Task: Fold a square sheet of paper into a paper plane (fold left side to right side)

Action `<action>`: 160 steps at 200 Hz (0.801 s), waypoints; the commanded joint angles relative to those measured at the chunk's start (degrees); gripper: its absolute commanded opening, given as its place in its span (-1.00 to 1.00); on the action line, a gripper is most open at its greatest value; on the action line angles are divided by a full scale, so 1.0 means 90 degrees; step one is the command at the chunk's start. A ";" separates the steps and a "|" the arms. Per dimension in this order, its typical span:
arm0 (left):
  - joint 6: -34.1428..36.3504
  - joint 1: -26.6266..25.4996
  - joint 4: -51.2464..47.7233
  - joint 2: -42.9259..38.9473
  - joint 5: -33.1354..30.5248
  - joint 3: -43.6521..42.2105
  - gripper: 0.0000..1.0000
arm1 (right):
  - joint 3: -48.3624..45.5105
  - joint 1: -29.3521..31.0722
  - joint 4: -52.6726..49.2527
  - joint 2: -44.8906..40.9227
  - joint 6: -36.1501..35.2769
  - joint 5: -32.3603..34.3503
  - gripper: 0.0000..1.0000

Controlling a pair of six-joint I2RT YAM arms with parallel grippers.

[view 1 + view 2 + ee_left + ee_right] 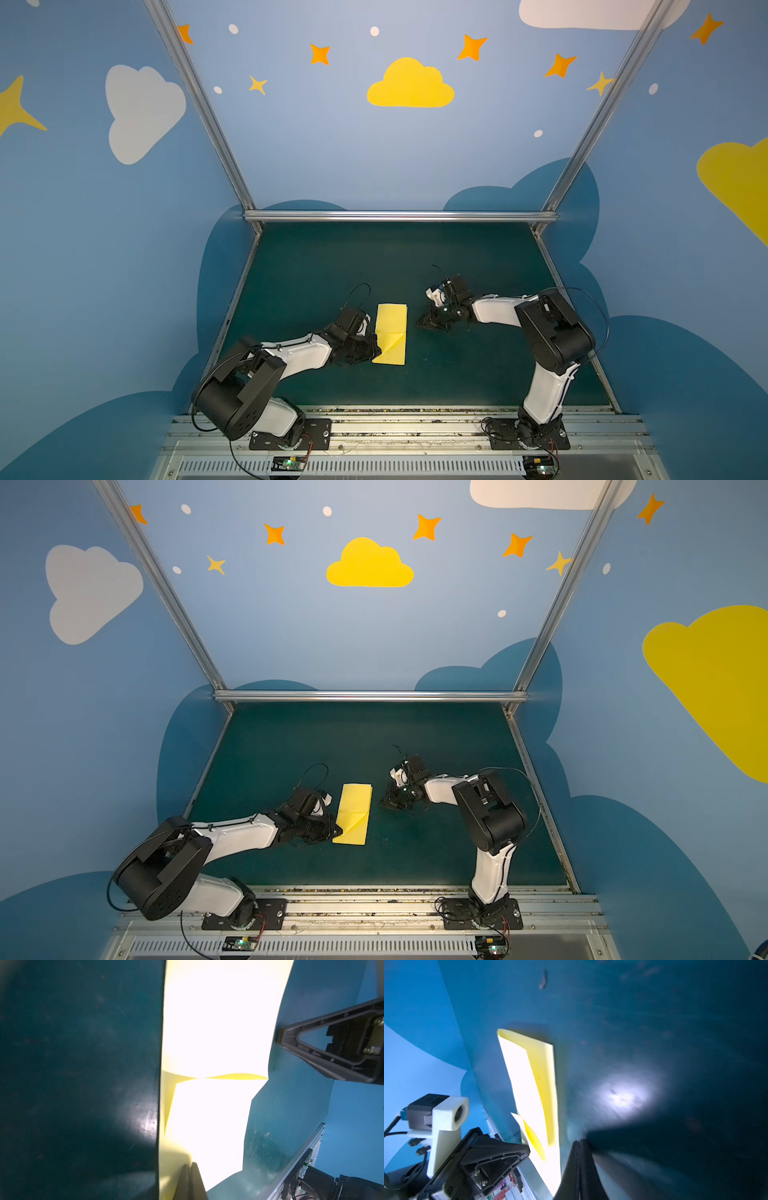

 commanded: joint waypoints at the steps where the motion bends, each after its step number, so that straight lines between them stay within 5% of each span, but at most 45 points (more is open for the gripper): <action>1: 0.0045 -0.0004 -0.0297 -0.0047 -0.0090 0.0029 -0.93 | -0.0031 0.0285 -0.0710 -0.0378 0.0019 0.0458 -1.00; 67: 0.0063 -0.0008 -0.0337 -0.0104 -0.0082 0.0064 -0.93 | 0.1005 0.1739 -0.1030 -0.0261 0.0259 0.0930 -1.00; 160: 0.0087 -0.0002 -0.0362 -0.0172 -0.0077 -0.0003 -0.93 | 0.0781 0.1923 -0.0730 0.0492 0.0474 0.1222 -1.00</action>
